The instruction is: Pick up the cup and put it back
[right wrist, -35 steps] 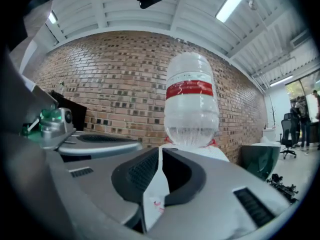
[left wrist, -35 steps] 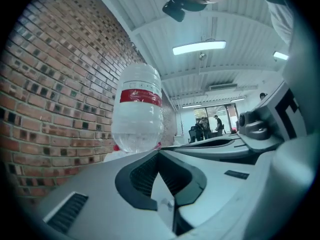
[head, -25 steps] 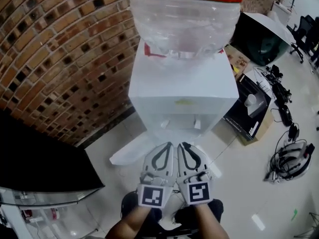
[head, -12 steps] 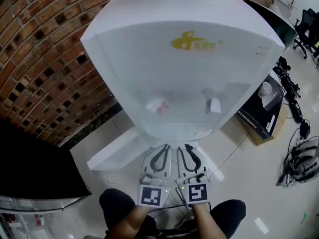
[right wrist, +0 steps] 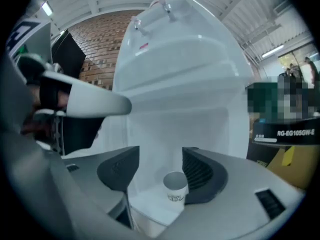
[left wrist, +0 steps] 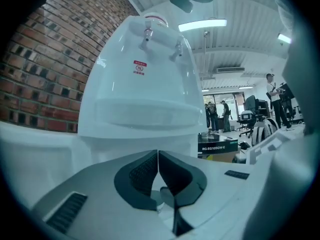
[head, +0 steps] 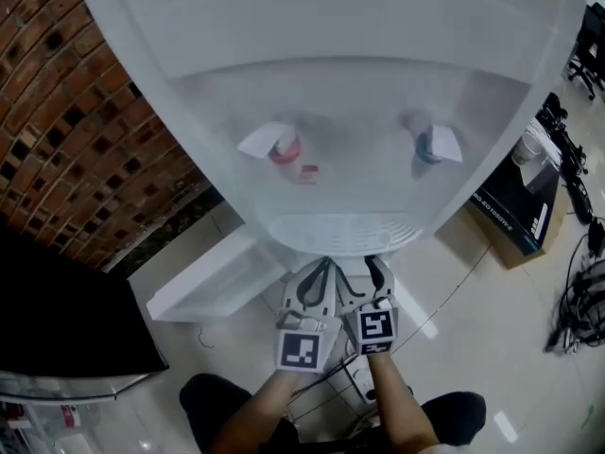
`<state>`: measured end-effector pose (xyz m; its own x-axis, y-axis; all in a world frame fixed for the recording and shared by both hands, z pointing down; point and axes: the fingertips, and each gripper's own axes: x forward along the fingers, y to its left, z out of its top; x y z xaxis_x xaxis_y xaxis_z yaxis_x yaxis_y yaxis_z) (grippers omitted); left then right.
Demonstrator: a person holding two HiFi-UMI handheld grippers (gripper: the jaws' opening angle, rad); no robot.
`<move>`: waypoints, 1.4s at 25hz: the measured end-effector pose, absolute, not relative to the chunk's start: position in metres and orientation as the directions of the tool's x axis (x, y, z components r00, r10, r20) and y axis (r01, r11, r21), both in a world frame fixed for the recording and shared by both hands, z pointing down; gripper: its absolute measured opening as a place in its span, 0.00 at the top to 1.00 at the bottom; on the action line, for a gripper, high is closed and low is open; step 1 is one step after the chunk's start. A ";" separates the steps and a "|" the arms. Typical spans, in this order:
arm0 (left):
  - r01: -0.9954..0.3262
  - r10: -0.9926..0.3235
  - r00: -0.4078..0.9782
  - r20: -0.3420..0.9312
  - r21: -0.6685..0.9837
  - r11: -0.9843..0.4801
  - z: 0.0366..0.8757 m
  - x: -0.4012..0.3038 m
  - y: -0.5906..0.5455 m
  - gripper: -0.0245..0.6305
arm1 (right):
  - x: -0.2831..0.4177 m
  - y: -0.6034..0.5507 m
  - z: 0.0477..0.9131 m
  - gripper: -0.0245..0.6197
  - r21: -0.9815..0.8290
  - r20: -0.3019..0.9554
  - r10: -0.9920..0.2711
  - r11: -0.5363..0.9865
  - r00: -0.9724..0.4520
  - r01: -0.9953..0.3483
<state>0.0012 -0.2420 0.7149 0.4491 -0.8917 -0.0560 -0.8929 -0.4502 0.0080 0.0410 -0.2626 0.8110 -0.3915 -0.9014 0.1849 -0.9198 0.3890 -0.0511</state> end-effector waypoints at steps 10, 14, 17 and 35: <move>-0.896 -0.895 0.444 -0.044 0.007 -0.445 0.761 -0.002 -0.262 0.97 | 0.043 -0.320 0.916 0.39 -0.052 0.244 -0.904 0.350 -0.352 -0.935; -0.905 -0.905 0.425 0.001 0.023 -0.425 0.789 -0.010 -0.266 0.97 | 0.046 -0.335 0.939 0.33 -0.068 0.247 -0.908 0.332 -0.339 -0.941; -0.904 -0.904 0.427 0.031 0.014 -0.427 0.804 -0.010 -0.265 0.97 | 0.038 -0.346 0.948 0.33 -0.071 0.238 -0.903 0.352 -0.359 -0.933; -0.903 -0.903 0.429 0.003 -0.002 -0.429 0.769 -0.015 -0.244 0.97 | 0.031 -0.286 0.872 0.43 -0.060 0.231 -0.899 0.368 -0.371 -0.928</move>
<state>-0.0151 -0.2445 0.7686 0.4293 -0.9032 0.0029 -0.9032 -0.4293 -0.0017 0.0313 -0.2859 0.8717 -0.3713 -0.8992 0.2314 -0.9280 0.3676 -0.0604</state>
